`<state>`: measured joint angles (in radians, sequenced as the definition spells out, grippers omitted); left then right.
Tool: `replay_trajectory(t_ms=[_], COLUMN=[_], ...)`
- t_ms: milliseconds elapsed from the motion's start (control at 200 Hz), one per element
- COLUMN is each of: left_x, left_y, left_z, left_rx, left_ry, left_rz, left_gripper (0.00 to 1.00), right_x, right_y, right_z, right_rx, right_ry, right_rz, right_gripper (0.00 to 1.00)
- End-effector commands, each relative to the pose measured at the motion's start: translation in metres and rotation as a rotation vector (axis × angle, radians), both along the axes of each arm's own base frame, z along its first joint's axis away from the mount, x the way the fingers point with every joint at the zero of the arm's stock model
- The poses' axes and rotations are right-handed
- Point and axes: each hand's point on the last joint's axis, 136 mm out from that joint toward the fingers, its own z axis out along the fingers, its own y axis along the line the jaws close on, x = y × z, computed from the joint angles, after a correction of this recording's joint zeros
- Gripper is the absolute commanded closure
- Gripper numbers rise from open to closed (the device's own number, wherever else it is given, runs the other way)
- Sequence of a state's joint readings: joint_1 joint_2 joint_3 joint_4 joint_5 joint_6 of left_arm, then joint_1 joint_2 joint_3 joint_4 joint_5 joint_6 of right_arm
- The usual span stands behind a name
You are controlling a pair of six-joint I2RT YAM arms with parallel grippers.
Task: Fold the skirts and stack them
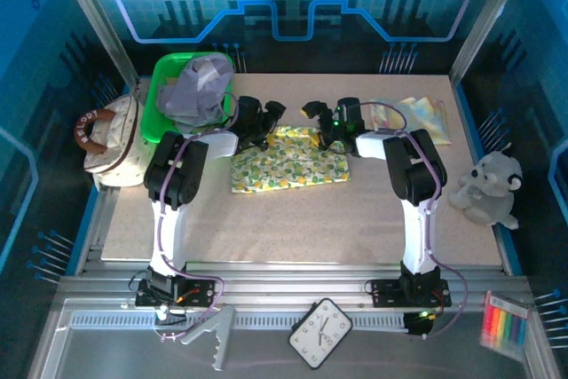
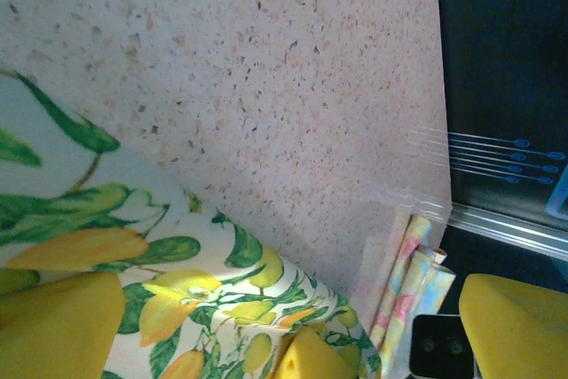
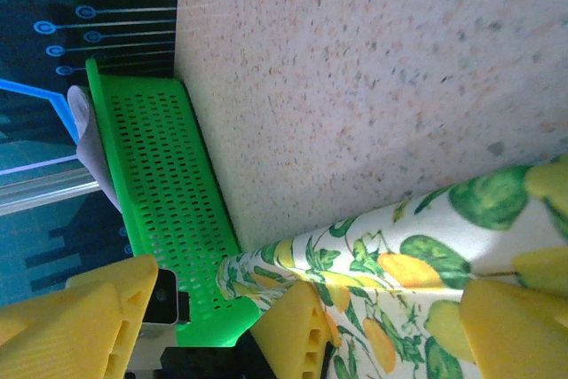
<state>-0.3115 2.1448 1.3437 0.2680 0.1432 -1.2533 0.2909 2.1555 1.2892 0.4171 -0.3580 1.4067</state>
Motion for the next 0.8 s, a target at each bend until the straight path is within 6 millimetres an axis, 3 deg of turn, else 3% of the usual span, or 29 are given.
replay_trajectory(t_ms=[0, 85, 165, 275, 350, 420, 500, 605, 795], left_x=[-0.031, -0.031, -0.026, -0.019, -0.011, -0.004, 0.004, 0.01, 0.002], left_y=[0.05, 0.053, 0.045, 0.027, 0.015, 0.011, 0.016, 0.024, 0.043], left_z=[-0.057, -0.051, -0.03, 0.008, 0.035, 0.046, 0.043, 0.021, -0.018], left_rx=[0.238, 0.241, 0.221, 0.175, 0.153, 0.183, 0.214, 0.237, 0.328], left_ry=[0.152, 0.138, 0.094, 0.031, -0.029, -0.06, -0.049, -0.01, 0.095], left_rz=[0.042, 0.027, -0.007, -0.066, -0.096, -0.103, -0.081, -0.056, -0.02], left_gripper=[0.01, 0.01, 0.01, 0.01, 0.01, 0.01, 0.01, 0.01, 0.01], right_x=[-0.001, -0.003, -0.002, 0.003, 0.004, 0.009, 0.018, 0.028, 0.033], right_y=[-0.047, -0.06, -0.063, -0.049, -0.033, -0.023, -0.016, -0.013, -0.021], right_z=[-0.019, -0.017, -0.005, 0.026, 0.038, 0.043, 0.037, 0.021, -0.01], right_rx=[-0.108, -0.143, -0.136, -0.109, -0.092, -0.087, -0.084, -0.065, -0.089], right_ry=[0.027, 0.03, 0.0, -0.075, -0.086, -0.099, -0.085, -0.056, 0.002], right_rz=[-0.051, -0.048, -0.027, 0.036, 0.091, 0.114, 0.114, 0.098, 0.077], right_gripper=[0.01, 0.01, 0.01, 0.01, 0.01, 0.01, 0.01, 0.01, 0.02])
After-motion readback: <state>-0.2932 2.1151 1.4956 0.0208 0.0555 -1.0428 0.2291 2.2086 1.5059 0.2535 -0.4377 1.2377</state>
